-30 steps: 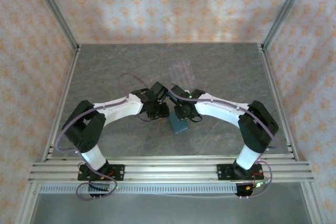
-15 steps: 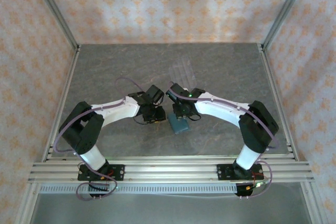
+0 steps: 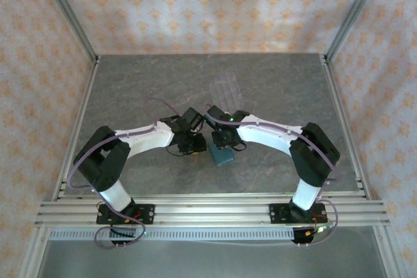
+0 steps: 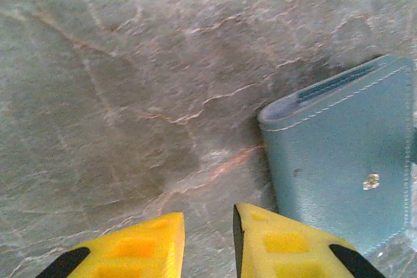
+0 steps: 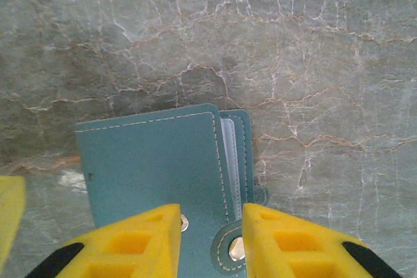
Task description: Put the credit cards into the card holder
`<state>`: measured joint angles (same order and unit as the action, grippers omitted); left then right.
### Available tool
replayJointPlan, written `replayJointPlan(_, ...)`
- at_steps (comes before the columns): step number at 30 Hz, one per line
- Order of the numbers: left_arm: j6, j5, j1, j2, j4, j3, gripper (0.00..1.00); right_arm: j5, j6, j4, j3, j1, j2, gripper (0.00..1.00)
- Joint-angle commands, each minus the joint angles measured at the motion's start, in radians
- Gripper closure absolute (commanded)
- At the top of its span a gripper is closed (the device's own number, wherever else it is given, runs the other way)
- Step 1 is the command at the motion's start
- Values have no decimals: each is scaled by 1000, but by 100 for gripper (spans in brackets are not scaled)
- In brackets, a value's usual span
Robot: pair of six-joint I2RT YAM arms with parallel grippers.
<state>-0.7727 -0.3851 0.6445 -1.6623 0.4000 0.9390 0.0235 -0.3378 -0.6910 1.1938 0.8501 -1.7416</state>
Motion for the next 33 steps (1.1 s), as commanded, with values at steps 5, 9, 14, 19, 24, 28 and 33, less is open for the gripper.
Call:
replayJointPlan(5,-20,4,-9,-10,-11,-12,74,-135,12,-70,47,33,-46,73)
replayJointPlan(9,-20,3,-9,-10,-12,-13,74,-150,12,-77,47,35,-47,77)
replayJointPlan(14,-19,4,-12,-17,-14,-11,74,-102,15,-64,41,43,-45,71)
replayJointPlan(19,-26,5,-21,-15,-18,-19,74,-100,7,-53,33,57,-65,68)
replayJointPlan(24,-25,11,-35,8,-11,-33,74,-138,6,-59,33,61,-71,71)
replayJointPlan(28,-30,14,-58,28,-11,-57,74,-180,4,-80,32,63,-79,73)
replayJointPlan(33,-29,11,-68,36,-13,-71,74,-214,1,-84,34,65,-68,77)
